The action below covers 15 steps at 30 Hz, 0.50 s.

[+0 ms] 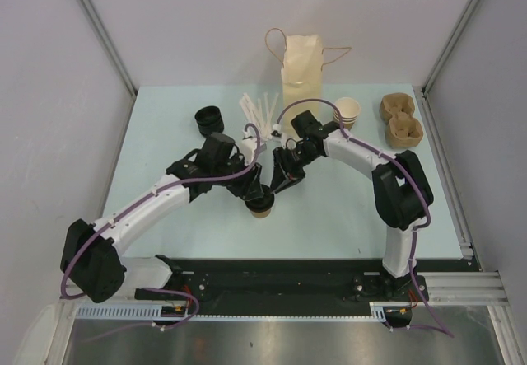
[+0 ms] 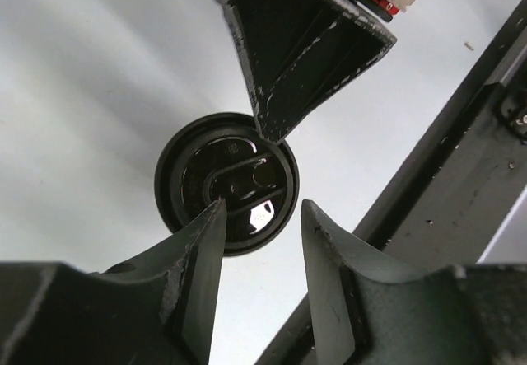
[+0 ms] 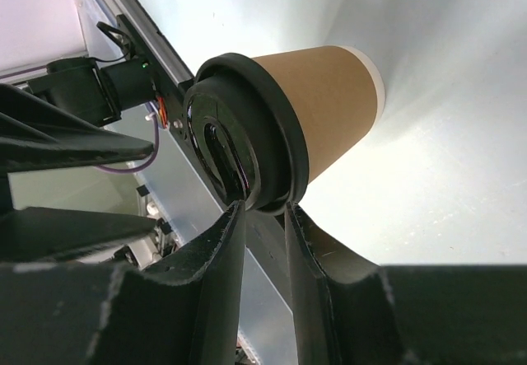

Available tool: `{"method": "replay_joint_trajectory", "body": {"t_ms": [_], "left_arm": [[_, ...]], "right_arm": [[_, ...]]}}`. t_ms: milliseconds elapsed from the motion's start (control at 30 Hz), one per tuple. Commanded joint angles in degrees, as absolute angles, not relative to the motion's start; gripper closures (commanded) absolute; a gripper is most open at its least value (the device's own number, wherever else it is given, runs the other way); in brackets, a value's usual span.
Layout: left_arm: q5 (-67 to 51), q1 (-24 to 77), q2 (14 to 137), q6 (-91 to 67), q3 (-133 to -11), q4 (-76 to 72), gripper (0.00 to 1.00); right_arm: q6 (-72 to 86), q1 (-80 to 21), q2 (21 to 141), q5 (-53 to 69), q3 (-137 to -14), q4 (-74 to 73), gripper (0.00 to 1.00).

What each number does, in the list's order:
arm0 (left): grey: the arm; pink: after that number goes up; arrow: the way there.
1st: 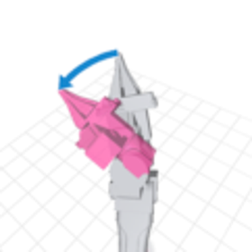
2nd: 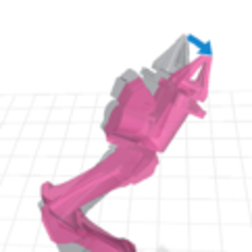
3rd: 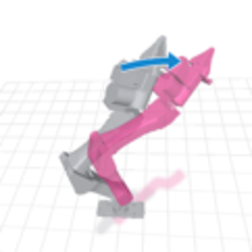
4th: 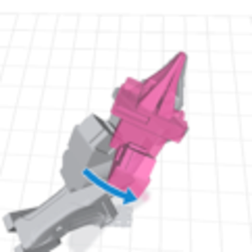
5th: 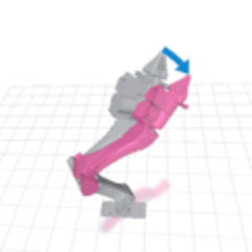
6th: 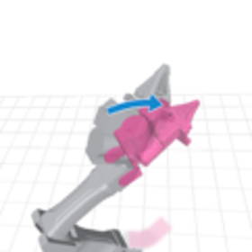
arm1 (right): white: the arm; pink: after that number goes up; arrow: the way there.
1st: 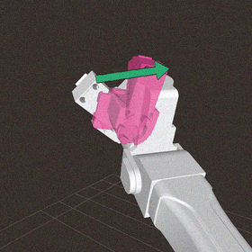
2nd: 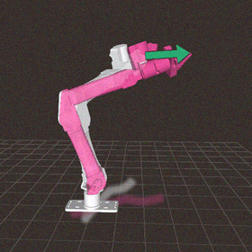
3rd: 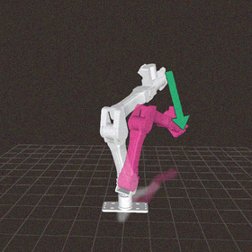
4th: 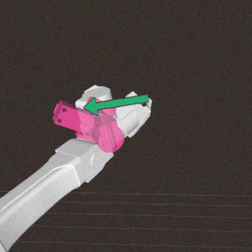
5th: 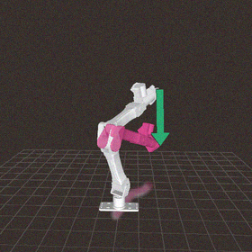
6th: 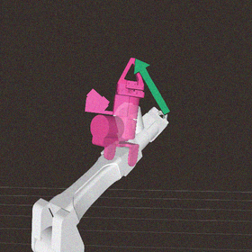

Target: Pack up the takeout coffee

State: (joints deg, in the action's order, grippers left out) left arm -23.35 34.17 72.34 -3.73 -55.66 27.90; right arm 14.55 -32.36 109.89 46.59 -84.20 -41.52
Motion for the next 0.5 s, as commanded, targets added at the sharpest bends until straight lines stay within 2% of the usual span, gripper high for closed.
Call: {"method": "replay_joint_trajectory", "body": {"t_ms": [0, 167, 467], "left_arm": [[-15.9, 37.3, 73.8, 1.9, -59.3, 27.9, 0.52], [-11.6, 39.5, 74.4, 4.6, -59.9, 27.7, 0.48], [-11.4, 41.1, 76.4, 6.6, -59.0, 28.7, 0.48]], "right_arm": [[15.0, -31.6, 110.6, 48.1, -83.8, -40.7, 0.69], [15.2, -31.1, 111.1, 49.0, -83.4, -40.4, 0.69], [15.6, -30.8, 112.7, 49.2, -83.3, -40.3, 0.70]]}}
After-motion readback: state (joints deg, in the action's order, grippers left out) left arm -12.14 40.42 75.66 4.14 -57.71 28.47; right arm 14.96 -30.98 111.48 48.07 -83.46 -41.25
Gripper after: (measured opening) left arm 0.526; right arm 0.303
